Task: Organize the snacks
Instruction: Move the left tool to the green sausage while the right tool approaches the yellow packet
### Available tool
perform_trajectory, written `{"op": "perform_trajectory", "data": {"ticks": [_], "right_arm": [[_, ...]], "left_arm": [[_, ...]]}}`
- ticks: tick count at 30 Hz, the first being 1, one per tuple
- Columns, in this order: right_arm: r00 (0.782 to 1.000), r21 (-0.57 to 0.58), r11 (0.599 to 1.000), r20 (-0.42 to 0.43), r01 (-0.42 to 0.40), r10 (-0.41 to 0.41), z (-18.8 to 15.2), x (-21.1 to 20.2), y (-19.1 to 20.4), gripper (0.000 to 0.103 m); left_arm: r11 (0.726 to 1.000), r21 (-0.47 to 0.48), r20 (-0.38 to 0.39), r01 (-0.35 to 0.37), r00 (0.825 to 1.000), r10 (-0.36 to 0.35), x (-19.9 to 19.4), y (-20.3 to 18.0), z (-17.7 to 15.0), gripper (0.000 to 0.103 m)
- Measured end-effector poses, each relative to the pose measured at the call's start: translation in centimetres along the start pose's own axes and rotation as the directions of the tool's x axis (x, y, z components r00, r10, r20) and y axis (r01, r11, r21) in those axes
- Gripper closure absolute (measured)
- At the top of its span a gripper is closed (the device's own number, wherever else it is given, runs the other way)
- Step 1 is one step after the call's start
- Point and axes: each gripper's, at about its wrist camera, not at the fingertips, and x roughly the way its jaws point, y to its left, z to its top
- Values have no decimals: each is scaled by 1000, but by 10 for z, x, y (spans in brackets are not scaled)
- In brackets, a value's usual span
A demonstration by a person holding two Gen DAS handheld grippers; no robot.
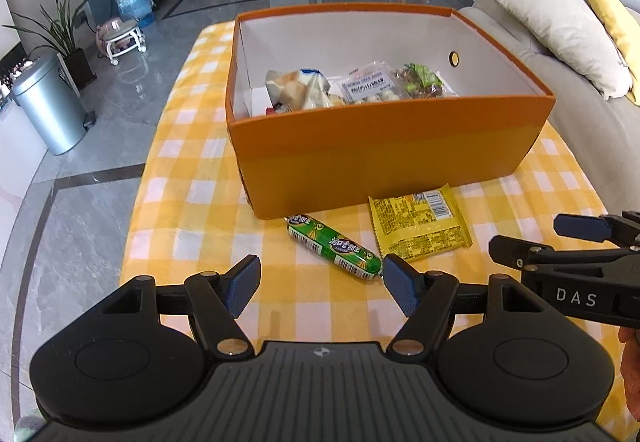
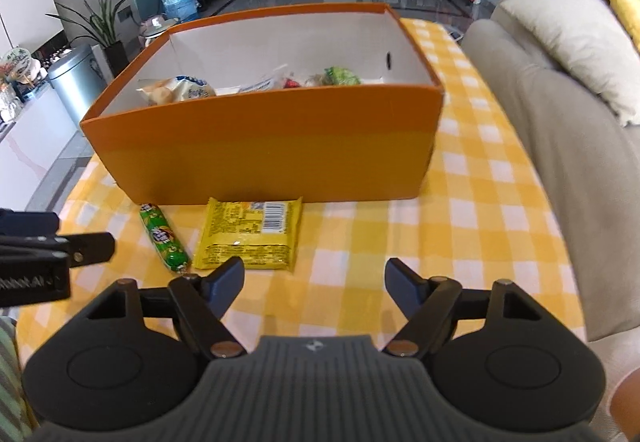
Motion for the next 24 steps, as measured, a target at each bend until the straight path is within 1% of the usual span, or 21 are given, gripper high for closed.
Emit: {"op": "perform_trajectory", "data": {"ticks": [2,6,7,9,13,16,18,21,24], "right_arm": [[1000,-10,1000,1,-9,9,1,5,3,28],[1000,-20,1000,-12,-22,22,3,16,9,28],[1000,-22,999,-17,-25,25,4,19,10,29],[999,-31,999,-28,-26,25,4,25,14,33],[999,-32,999,-50,-20,19,4,36,18,33],[998,-21,1000,-60,-21,19,6,42,18,33],[998,-14,1000,-64,-20,19,7,44,17,33],[998,-6,1000,-66,-19,18,9,47,17,33],[997,-1,1000,-71,-20,20,10,50,17,33]], "left_arm": [[1000,-13,-12,5,1000,-6,5,1,1,21],[994,-96,-29,54,998,-57,14,9,5,21],[991,-116,-29,64,997,-67,16,10,6,24],[988,-139,-34,72,996,-78,23,9,9,25],[984,-175,-62,39,997,-50,38,8,14,27],[980,-199,-95,27,994,-47,49,6,17,31],[980,-198,-105,20,994,-42,53,4,18,32],[980,-197,-124,9,992,-34,58,1,18,36],[979,-201,-142,7,989,-36,62,-1,18,38]]}}
